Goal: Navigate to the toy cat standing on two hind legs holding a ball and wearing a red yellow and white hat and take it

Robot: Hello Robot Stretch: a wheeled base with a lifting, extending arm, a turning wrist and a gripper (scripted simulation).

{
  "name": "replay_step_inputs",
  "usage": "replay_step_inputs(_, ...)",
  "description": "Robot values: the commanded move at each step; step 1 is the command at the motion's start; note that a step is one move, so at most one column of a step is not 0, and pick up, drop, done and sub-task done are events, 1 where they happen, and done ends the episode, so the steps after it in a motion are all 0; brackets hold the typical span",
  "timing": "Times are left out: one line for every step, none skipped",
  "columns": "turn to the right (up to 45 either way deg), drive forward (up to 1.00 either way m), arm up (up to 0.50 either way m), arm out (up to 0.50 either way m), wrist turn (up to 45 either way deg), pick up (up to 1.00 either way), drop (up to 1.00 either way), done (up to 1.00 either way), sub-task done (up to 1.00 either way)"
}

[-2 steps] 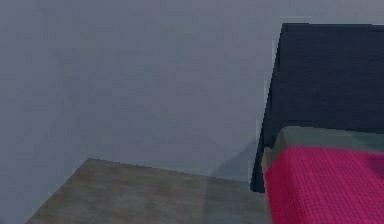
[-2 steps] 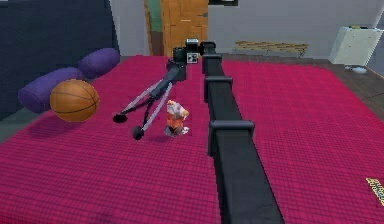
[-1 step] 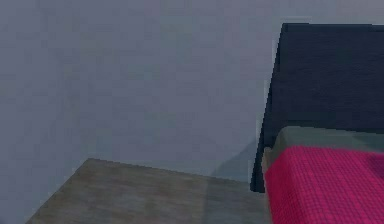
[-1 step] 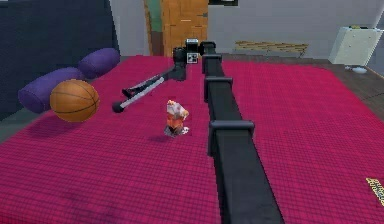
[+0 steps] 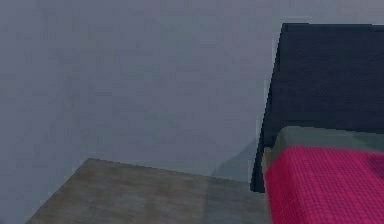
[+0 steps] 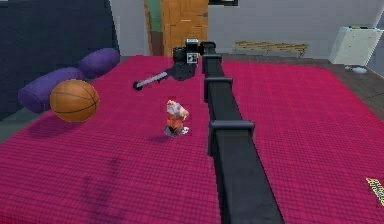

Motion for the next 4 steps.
replay_step_inputs(0.0,0.0,0.0,0.0,30.0,0.0,0.0,0.0,0.0)
replay_step_inputs(0.0,0.0,-0.3,0.0,0.0,0.0,0.0,0.0,0.0)
replay_step_inputs(0.0,0.0,0.0,0.0,0.0,1.0,0.0,0.0,0.0)
replay_step_inputs(0.0,0.0,0.1,0.0,0.0,0.0,0.0,0.0,0.0)
